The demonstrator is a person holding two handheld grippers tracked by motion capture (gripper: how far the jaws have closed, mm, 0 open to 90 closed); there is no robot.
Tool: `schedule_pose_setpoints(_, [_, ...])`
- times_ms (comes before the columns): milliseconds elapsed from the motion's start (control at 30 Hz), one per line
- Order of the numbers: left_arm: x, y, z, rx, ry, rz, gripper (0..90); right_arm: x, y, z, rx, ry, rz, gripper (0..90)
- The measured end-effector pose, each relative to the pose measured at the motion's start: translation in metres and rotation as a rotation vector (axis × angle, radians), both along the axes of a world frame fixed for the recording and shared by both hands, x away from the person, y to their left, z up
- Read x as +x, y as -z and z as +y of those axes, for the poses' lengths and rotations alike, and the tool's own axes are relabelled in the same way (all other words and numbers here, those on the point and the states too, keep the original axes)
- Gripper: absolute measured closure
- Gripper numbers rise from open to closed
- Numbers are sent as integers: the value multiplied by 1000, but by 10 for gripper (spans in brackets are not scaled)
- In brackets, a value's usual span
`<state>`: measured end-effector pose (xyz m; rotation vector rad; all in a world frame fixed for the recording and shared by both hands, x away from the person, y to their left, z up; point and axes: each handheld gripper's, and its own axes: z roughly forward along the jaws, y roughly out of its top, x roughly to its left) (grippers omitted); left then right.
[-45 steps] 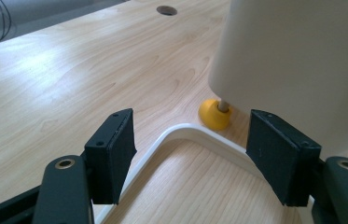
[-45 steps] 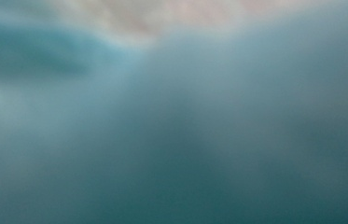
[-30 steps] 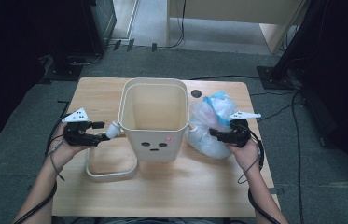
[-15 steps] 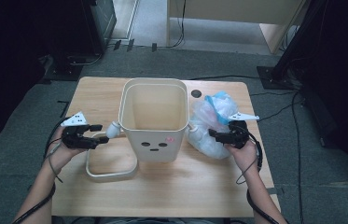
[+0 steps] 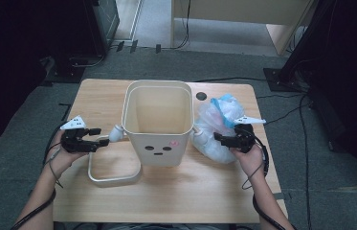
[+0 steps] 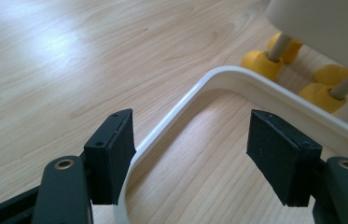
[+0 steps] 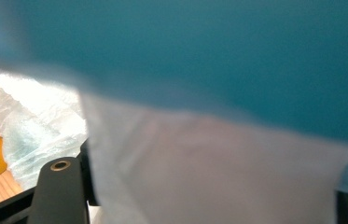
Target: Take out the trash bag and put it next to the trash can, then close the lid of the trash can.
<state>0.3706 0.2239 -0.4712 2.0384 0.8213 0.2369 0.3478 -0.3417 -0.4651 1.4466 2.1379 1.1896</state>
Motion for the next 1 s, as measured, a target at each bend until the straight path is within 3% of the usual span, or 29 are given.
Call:
schedule_pose_setpoints(100, [0,6,5,18,4,-34,337,0,0,0,0,1,3,320])
schedule_pose_setpoints(367, [5,12,10,-4,-40,-7,285,1,1,2,-7,-4,3,320])
schedule_pose_setpoints(467, [5,13,10,-16,-35,-5,263,1,1,2,-8,-7,6,320])
schedule_pose_setpoints(1000, [8,25,12,19,-30,-1,319,2,2,1,1,-6,13,319])
